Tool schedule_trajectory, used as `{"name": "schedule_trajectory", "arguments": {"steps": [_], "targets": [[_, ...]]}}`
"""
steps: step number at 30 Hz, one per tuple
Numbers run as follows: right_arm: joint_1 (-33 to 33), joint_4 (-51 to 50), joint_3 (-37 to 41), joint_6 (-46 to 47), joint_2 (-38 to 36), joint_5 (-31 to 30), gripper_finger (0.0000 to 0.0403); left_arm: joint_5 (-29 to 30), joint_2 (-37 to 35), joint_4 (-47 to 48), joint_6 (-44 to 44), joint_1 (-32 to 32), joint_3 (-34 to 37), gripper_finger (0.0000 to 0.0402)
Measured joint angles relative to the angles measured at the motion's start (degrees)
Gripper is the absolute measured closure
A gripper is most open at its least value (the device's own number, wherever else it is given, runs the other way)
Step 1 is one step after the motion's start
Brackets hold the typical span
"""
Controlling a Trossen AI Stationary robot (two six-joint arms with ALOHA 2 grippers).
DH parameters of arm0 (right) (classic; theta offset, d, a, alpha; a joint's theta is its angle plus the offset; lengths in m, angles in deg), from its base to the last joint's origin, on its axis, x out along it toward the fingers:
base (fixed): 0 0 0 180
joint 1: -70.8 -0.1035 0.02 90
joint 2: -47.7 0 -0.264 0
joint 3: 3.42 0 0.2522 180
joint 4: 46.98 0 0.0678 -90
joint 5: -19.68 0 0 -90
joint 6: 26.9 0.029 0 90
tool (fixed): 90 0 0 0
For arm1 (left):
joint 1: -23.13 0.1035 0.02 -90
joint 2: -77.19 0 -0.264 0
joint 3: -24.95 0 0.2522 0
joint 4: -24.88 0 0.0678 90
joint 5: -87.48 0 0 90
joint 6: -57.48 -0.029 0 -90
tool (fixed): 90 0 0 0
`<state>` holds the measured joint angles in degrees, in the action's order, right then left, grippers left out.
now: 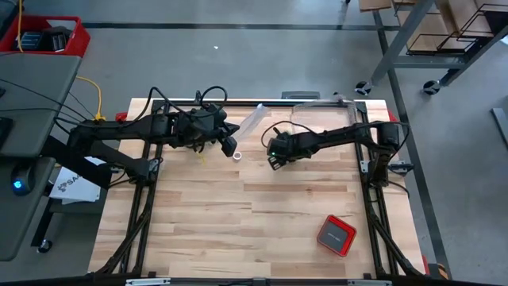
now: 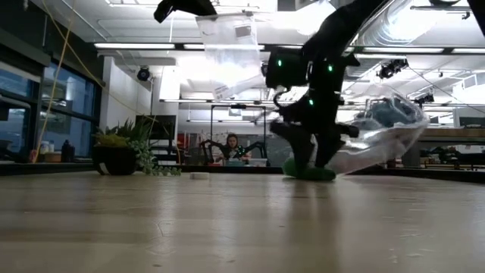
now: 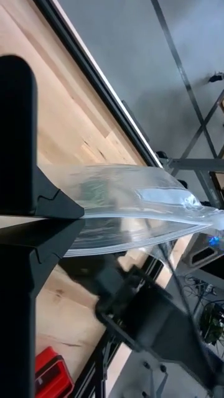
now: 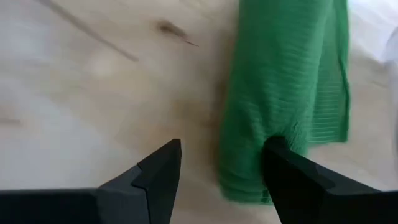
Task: Roll bandage
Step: Put the green bandage into the transparent zip bag
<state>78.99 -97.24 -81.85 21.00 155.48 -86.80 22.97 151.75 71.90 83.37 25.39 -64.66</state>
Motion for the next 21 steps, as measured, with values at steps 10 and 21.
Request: {"name": "schedule_trajectory", "arguments": {"steps": [10,21], "targets": [[-1.42,1.90,-0.03,-0.23,-2.97,2.15,0.0195,-2.32,0.00,-0.04,-0.02,0.02,0.00,0.0401],[-1.48,8.13,-0.04,-1.68,-3.75,12.53,0.0195,-2.42,0.00,0.09,-0.04,0.02,0.00,0.0401]]}}
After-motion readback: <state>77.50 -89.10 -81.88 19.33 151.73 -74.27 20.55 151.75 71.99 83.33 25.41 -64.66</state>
